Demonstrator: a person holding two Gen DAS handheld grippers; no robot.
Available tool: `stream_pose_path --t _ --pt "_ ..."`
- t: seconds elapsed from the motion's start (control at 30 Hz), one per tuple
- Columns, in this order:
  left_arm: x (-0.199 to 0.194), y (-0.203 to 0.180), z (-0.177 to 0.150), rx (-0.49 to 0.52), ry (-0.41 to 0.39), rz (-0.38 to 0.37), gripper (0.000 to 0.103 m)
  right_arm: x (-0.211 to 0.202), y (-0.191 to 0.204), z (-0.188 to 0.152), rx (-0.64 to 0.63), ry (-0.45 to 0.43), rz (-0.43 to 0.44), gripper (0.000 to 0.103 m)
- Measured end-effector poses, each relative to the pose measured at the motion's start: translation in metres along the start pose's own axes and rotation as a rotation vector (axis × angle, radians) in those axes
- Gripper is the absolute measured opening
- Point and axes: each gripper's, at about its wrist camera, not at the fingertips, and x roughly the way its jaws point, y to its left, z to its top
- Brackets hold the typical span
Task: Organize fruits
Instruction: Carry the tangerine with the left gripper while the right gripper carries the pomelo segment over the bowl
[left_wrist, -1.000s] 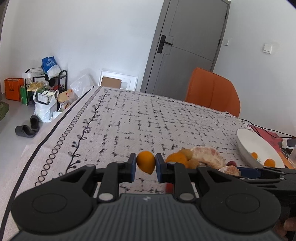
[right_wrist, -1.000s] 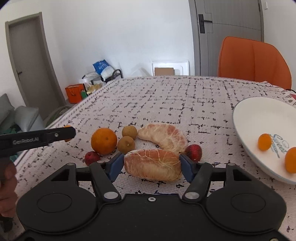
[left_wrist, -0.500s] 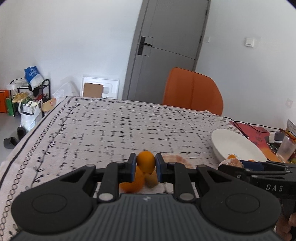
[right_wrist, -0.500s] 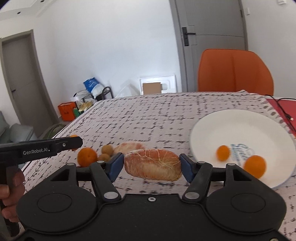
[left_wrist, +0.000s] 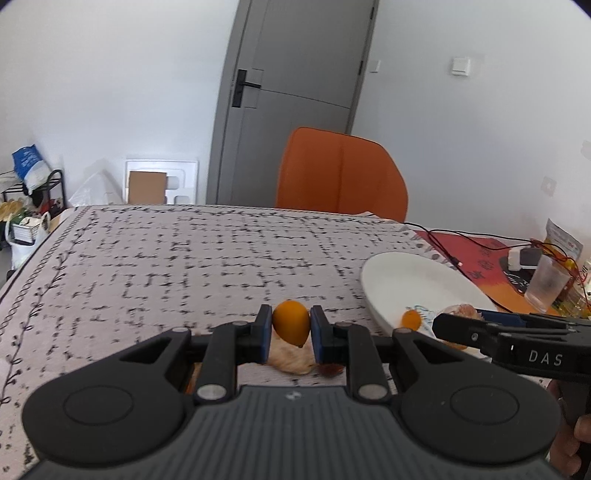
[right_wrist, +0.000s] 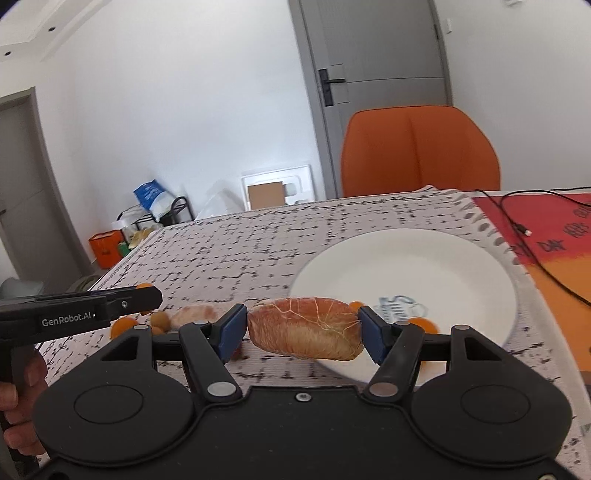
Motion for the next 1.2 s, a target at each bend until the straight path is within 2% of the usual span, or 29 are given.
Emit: stream_pose_path --t 0.5,1.03,1.2 --pt "0.029 -0.038 0.011 0.041 0.017 -0.041 0.02 -0.005 -0.046 0.002 0.066 -0.016 -0.05 0.063" --pt "0.078 -0.071 0.019 0.077 0.072 -0.059 0.02 0.018 -0.088 0.01 0.115 0.014 -0.059 0.063" --pt "0.096 -0.085 0.02 0.097 0.093 -0.047 0.021 0.023 -0.099 0.011 0.124 0.023 -0.038 0.071"
